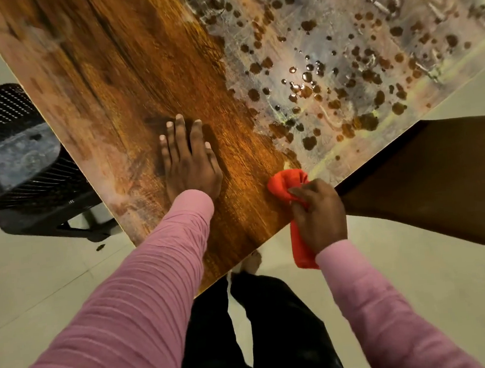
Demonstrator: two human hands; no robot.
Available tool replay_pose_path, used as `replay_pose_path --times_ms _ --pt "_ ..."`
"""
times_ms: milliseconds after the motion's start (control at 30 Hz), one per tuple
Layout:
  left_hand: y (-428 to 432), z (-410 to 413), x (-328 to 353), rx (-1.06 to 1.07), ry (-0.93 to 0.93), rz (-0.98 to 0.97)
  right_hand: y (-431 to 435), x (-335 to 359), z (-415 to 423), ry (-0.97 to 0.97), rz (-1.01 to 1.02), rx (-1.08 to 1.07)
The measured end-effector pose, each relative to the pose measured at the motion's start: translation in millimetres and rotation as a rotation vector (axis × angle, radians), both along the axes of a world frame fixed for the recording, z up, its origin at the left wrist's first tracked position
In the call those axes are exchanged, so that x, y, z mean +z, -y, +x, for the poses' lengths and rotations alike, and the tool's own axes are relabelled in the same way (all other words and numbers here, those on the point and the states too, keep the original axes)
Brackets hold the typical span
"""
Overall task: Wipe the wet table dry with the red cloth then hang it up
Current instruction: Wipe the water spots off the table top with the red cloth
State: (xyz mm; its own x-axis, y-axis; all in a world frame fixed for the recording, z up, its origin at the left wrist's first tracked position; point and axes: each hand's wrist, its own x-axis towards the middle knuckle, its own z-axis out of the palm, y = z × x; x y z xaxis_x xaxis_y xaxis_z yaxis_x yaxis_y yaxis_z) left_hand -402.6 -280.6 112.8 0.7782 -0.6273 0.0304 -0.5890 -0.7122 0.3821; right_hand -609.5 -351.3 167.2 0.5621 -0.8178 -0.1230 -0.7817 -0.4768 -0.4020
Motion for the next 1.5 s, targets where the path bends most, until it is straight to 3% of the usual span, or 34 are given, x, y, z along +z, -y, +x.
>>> replay_pose_path --times_ms 100,300,467,567,700,800,967,1033,1100,1267,1333,1500 --pt "-1 2 0 0.014 -0.011 0.020 -10 -2 9 0.009 -0.007 -0.054" --pt "2 0 -2 0.015 0.026 0.037 -20 3 -8 0.090 0.068 0.387" --pt "15 -4 -3 0.073 0.065 0.038 70 -2 -25 -0.007 0.012 0.053" --pt "44 -9 0 0.169 0.021 -0.008 70 -3 -21 0.028 0.003 -0.019" --pt "71 -18 -3 0.251 -0.006 -0.003 25 -1 -26 0.112 0.071 0.272" --pt "71 -18 -8 0.274 0.004 0.015 45 -4 -38 0.121 0.064 0.435" --pt "71 -19 -13 0.280 0.033 0.032 109 -5 -32 0.073 0.032 0.002" --pt "71 -19 -14 0.286 0.037 0.031 107 -5 -21 0.085 0.034 -0.064" --pt "71 -20 -14 0.288 0.040 0.027 84 -5 -13 0.111 0.048 0.023" --pt "71 -20 -10 0.286 0.035 0.014 45 -2 -12 0.109 0.131 0.494" --pt "71 -20 -9 0.282 0.040 0.024 68 -3 -12 0.096 0.092 0.431" --pt "73 -20 -9 0.281 0.046 0.055 119 -4 7 0.074 0.043 -0.029"
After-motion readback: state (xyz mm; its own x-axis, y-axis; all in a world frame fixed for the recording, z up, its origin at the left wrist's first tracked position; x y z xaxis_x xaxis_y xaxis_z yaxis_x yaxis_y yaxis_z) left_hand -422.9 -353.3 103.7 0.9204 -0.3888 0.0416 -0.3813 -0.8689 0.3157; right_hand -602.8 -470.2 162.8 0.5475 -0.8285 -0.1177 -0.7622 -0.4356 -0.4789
